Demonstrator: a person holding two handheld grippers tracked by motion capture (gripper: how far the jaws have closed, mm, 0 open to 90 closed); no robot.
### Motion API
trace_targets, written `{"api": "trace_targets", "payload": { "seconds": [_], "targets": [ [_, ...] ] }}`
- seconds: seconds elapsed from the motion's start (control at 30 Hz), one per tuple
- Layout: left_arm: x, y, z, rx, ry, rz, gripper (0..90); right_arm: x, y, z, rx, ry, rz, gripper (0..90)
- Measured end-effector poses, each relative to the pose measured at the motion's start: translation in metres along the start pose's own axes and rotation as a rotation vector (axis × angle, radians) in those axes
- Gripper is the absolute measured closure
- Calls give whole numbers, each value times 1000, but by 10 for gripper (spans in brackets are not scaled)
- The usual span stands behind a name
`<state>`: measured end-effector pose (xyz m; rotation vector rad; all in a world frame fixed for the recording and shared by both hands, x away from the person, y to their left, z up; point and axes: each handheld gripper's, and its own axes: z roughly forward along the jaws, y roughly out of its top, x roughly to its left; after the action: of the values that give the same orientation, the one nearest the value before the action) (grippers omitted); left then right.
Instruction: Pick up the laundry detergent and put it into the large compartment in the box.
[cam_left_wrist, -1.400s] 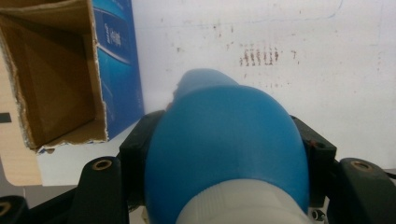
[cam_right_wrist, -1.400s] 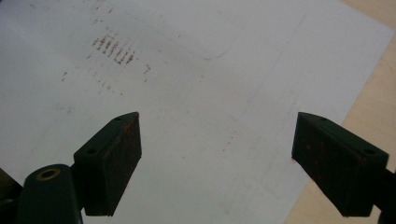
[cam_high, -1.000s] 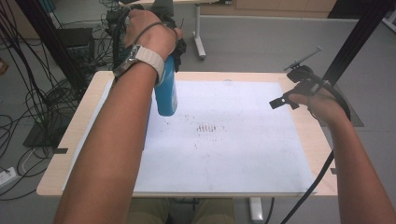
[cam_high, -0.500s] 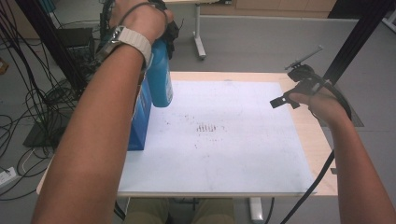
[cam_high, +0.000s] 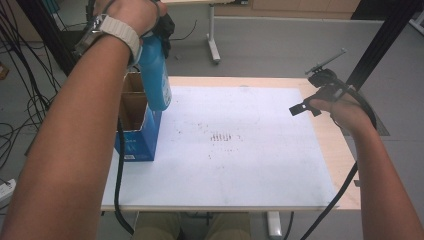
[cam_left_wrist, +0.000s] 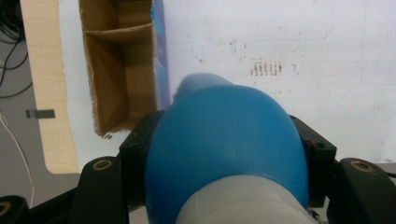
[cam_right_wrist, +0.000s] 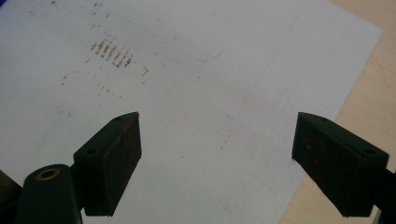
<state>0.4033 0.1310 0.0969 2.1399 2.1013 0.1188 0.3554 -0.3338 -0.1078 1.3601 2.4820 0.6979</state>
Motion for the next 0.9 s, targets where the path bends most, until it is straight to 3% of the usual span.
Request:
{"api": "trace_targets", "payload": {
  "seconds": [0.2,0.57,0.9],
  "targets": [
    [15,0,-2,0,-24,-7,381,3,2,2,4,1,-1,156],
    [35,-1,-8,-5,-17,-21,381,7,4,4,8,-1,3,155],
    [43,1,-10,-7,6,-17,381,13,8,5,8,0,1,154]
  ]
}}
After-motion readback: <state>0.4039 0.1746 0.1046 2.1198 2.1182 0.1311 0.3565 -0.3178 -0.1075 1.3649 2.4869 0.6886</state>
